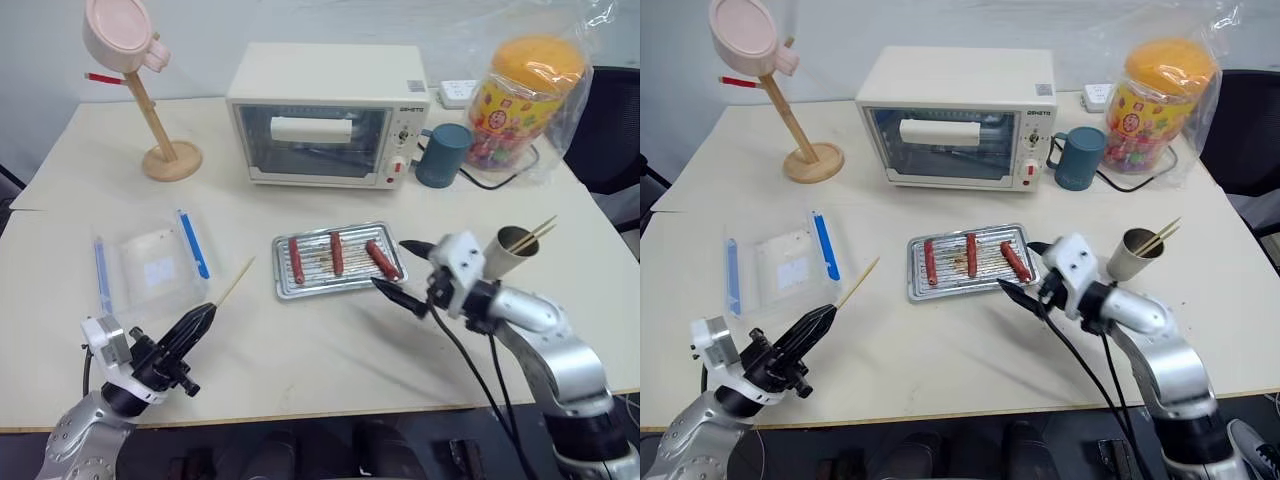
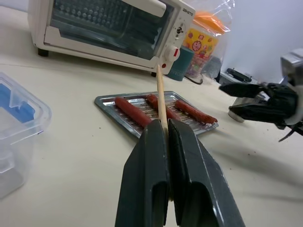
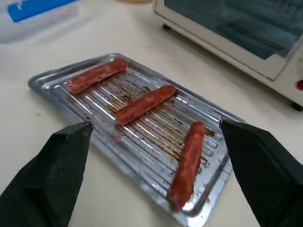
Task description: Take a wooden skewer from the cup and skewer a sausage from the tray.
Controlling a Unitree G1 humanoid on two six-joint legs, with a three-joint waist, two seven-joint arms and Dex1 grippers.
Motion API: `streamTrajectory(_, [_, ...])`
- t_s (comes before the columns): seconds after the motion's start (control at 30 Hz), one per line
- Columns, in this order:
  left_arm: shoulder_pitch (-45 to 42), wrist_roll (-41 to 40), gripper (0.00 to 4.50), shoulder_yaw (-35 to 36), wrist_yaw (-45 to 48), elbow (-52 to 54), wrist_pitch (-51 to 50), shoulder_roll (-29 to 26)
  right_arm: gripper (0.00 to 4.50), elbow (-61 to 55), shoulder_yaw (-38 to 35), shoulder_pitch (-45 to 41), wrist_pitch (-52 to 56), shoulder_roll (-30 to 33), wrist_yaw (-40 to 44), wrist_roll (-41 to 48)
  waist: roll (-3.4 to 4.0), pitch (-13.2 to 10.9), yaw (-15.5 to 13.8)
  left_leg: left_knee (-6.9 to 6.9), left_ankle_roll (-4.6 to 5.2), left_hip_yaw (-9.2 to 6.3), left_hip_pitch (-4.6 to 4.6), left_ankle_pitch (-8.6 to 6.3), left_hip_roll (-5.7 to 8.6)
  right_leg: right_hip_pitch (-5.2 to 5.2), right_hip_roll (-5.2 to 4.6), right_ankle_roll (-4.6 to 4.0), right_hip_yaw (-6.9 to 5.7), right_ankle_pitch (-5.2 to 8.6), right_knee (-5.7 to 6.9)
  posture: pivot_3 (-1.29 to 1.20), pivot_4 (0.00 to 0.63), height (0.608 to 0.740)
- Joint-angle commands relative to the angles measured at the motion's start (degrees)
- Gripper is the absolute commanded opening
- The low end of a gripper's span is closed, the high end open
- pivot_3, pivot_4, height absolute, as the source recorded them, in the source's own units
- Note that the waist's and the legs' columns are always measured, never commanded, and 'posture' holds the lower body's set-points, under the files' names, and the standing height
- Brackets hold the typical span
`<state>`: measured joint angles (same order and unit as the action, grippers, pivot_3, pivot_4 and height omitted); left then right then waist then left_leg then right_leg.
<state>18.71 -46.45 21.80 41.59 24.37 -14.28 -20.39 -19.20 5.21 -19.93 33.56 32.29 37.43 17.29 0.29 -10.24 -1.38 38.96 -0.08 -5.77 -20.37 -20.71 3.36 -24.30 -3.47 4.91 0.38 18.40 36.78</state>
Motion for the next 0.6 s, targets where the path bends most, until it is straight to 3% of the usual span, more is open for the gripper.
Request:
streamTrajectory(0.03, [-0.47, 0.8, 0.0, -0.83, -0.05, 1.02, 1.07, 0.17, 4.47, 2.39, 2.51, -6.05, 6.92, -0.12, -2.97, -3.06, -0.01, 0.0, 0.05, 0.01, 0.0, 0.01, -0.02, 0.0, 0.01, -0.02, 0.0, 0.0, 0.0, 0.0, 0.0, 0.0, 0.15, 0.74])
streamTrajectory(0.27, [-0.62, 1.38, 0.0, -2.06, -0.8, 1.53, 1.52, 0.95, 4.47, 9.43, 6.11, -14.14, 11.42, -0.2, -2.07, -6.06, -0.01, 0.0, 0.1, -0.01, 0.0, 0.02, -0.05, 0.0, -0.01, -0.1, 0.0, 0.0, 0.0, 0.0, 0.04, 0.0, 0.15, 0.74])
streamTrajectory(0.6, [-0.43, 2.19, 0.0, -2.94, -0.48, 0.73, 2.54, 1.97, 4.47, 15.26, 9.97, -17.94, 12.61, -1.53, -0.01, -8.09, -0.01, 0.0, 0.2, 0.0, 0.0, 0.04, -0.06, 0.0, -0.01, -0.12, 0.01, -0.01, 0.01, 0.0, 0.06, 0.0, 0.15, 0.74])
